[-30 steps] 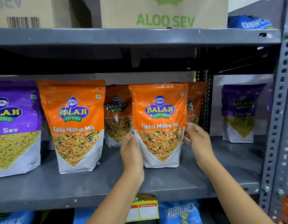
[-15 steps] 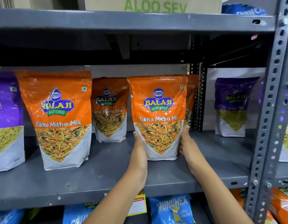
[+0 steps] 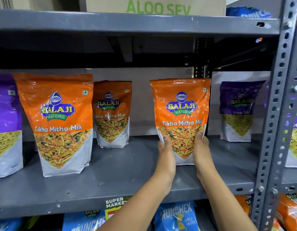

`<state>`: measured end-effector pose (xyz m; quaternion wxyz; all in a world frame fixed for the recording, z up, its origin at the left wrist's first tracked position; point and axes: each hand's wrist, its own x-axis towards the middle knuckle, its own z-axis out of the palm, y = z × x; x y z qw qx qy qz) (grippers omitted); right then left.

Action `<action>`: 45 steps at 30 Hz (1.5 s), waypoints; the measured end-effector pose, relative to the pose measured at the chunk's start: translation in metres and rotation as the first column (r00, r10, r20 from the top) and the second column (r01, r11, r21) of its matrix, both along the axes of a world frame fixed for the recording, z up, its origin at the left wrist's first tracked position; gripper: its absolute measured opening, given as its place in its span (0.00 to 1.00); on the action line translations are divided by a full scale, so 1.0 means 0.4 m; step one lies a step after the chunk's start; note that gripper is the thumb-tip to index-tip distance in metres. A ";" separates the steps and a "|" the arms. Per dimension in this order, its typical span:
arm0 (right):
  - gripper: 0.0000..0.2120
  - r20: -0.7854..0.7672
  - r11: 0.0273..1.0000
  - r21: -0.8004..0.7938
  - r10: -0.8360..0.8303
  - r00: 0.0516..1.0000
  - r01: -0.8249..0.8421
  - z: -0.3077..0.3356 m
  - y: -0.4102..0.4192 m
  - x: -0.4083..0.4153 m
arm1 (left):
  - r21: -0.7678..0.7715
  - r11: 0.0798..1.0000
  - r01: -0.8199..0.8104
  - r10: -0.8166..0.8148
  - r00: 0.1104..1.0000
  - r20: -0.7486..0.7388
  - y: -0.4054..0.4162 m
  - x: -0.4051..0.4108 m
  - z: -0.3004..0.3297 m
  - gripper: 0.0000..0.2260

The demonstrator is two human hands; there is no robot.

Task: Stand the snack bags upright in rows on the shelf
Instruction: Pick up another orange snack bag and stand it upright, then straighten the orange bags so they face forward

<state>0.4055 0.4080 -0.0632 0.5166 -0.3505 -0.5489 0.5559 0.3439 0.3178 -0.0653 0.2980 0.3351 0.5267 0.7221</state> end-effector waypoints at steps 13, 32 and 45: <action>0.31 -0.047 1.000 0.022 -0.013 0.999 0.014 0.000 0.013 -0.005 | -0.008 0.999 -0.038 0.037 0.998 -0.051 -0.012 0.024 0.009 0.27; 0.16 -0.168 0.910 0.300 0.346 0.923 -0.286 0.011 -0.371 -0.213 | 0.540 0.701 -0.466 0.503 0.860 0.090 -0.408 -0.271 0.017 0.15; 0.32 0.140 0.782 -0.131 0.623 0.769 -0.609 0.029 -0.492 -0.470 | 0.224 0.870 -0.439 0.376 0.885 0.274 -0.584 -0.550 -0.002 0.29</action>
